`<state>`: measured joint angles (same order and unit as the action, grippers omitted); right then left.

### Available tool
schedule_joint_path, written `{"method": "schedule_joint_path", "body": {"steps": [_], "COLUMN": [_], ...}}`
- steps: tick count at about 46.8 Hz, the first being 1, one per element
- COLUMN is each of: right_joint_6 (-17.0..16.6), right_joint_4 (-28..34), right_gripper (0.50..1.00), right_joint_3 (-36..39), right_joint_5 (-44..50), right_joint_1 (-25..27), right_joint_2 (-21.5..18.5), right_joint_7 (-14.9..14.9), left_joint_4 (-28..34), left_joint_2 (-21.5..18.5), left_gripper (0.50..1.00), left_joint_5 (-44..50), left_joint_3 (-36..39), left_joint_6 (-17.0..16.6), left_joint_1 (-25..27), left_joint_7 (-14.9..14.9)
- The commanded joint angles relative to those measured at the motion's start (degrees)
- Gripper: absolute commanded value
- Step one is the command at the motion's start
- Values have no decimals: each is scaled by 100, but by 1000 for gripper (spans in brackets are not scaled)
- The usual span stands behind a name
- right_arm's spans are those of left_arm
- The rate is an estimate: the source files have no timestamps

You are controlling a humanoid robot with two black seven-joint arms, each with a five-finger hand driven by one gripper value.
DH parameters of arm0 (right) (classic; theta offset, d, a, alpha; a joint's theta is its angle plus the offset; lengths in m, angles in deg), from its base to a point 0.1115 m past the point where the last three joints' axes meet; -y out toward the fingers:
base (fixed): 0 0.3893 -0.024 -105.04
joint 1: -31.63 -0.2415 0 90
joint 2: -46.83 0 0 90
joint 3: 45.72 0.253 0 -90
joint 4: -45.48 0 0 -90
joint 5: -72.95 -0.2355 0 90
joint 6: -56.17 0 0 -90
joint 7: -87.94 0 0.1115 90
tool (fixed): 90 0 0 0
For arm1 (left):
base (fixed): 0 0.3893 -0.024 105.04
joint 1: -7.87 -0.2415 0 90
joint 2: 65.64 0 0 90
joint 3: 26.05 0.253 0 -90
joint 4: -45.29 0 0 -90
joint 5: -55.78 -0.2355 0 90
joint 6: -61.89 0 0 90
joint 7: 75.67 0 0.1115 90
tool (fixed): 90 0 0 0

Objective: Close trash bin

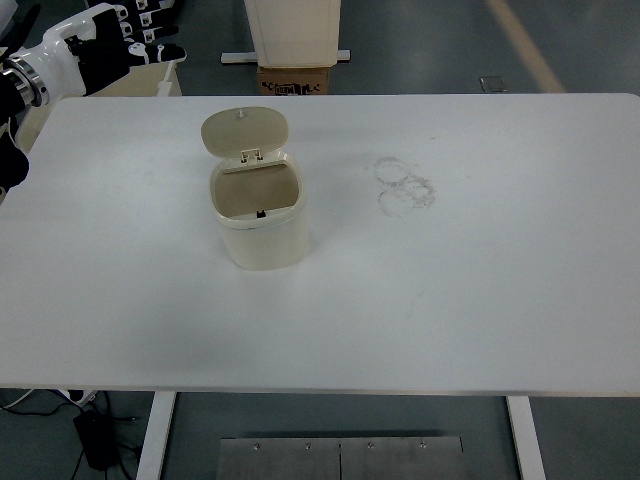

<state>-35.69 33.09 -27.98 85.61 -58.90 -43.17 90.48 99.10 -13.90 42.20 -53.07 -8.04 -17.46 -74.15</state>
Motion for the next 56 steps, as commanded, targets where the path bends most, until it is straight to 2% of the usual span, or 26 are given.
{"method": "schedule_joint_path", "body": {"steps": [1,6,10,20,25,29,35,40,56], "right_joint_6": [-8,1,1,1,-8,1,-8,1,-8], "right_joint_4": [-1,-1,-1,-1,-1,-1,-1,-1,-1], "right_gripper": [991,991,993,993,993,993,991,991,991], "right_joint_3": [1,1,1,1,1,1,1,1,1], "right_joint_5": [0,0,0,0,0,0,0,0,0], "right_joint_1": [0,0,0,0,0,0,0,0,0], "right_joint_2": [0,0,0,0,0,0,0,0,0], "right_joint_7": [1,1,1,1,1,-8,1,1,1], "left_joint_4": [208,235,244,498,569,700,982,1228,1702], "left_joint_2": [-76,-85,-67,-155,-286,-348,-462,-647,-638], "left_gripper": [1000,1000,1000,1000,1000,1000,1000,1000,1000], "left_joint_5": [-13,-127,-461,-1507,-1587,-1631,-1631,-1631,-2193], "left_joint_3": [538,1285,1524,1708,1752,1752,1761,1761,1901], "left_joint_6": [-2,15,6,147,287,551,657,771,815], "left_joint_1": [334,695,775,1064,1267,1390,1609,1750,1856], "left_joint_7": [-3,-3,-3,32,260,366,744,762,788]}}
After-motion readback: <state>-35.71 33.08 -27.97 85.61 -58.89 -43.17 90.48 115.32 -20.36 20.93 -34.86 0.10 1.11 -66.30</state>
